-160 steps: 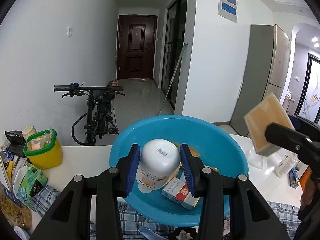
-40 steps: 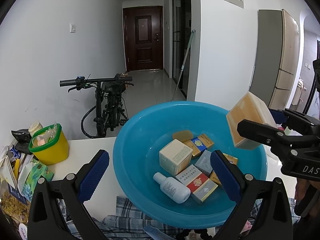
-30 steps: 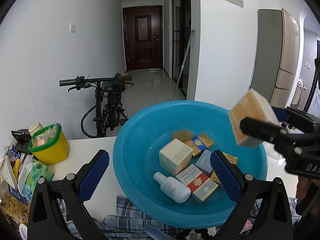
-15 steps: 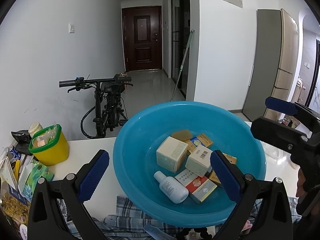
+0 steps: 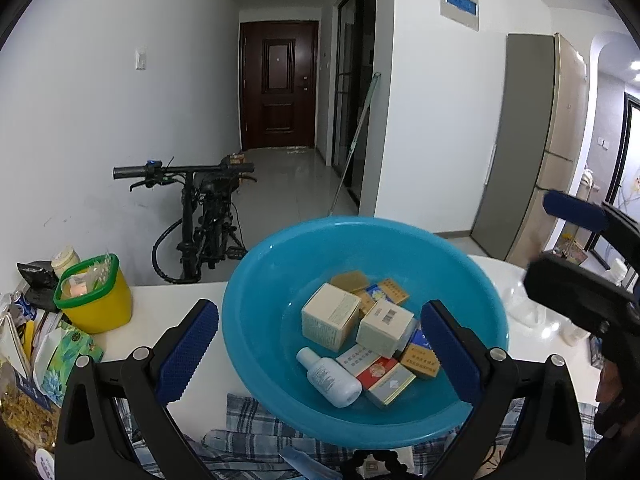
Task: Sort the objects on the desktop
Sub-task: 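Open both tools and release the jar and box into the basin, then grasp the tan round lid with the right tool while the left tool returns to the shirt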
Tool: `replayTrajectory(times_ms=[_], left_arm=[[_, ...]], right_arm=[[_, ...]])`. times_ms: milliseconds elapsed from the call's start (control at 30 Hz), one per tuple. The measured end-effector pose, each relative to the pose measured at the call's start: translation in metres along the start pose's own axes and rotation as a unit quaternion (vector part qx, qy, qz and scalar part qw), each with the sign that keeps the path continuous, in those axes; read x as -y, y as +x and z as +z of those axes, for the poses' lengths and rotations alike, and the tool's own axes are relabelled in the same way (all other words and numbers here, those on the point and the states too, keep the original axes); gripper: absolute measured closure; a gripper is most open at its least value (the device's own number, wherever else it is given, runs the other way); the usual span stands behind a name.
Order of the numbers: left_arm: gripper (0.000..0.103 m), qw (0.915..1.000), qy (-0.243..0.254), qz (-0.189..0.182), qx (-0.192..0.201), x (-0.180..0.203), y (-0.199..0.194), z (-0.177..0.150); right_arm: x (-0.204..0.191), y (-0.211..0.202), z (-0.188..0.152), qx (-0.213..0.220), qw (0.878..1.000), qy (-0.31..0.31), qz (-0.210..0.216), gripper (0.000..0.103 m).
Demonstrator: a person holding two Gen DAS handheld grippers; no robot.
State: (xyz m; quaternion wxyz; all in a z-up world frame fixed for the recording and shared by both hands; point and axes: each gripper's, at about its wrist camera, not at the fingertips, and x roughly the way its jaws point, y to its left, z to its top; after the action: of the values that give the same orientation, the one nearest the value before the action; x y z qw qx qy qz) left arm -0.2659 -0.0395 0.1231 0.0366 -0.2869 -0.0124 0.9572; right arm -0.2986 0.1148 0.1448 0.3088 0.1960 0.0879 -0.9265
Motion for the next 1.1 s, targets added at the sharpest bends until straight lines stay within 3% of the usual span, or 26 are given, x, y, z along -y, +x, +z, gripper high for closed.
replayTrajectory(times_ms=[233, 400, 667, 933, 1100], left_arm=[[0.000, 0.9998, -0.002, -0.014, 0.013, 0.003, -0.017, 0.004], [0.000, 0.9993, 0.002, -0.026, 0.026, 0.009, -0.033, 0.006], [0.000, 0.9968, 0.016, -0.028, 0.073, 0.019, -0.077, 0.011], [0.000, 0.9961, 0.034, -0.020, 0.078, 0.026, -0.086, 0.011], [0.000, 0.9969, 0.031, -0.019, 0.069, 0.025, -0.079, 0.011]], right_arm=[[0.010, -0.028, -0.030, -0.051, 0.996, -0.015, -0.065, 0.000], [0.013, -0.056, -0.086, -0.105, 0.991, -0.005, -0.086, 0.000], [0.012, -0.078, -0.189, -0.166, 0.982, 0.068, -0.052, 0.000], [0.012, -0.050, -0.217, -0.184, 0.974, 0.128, 0.033, 0.000], [0.011, -0.037, -0.229, -0.206, 0.968, 0.135, 0.036, 0.000]])
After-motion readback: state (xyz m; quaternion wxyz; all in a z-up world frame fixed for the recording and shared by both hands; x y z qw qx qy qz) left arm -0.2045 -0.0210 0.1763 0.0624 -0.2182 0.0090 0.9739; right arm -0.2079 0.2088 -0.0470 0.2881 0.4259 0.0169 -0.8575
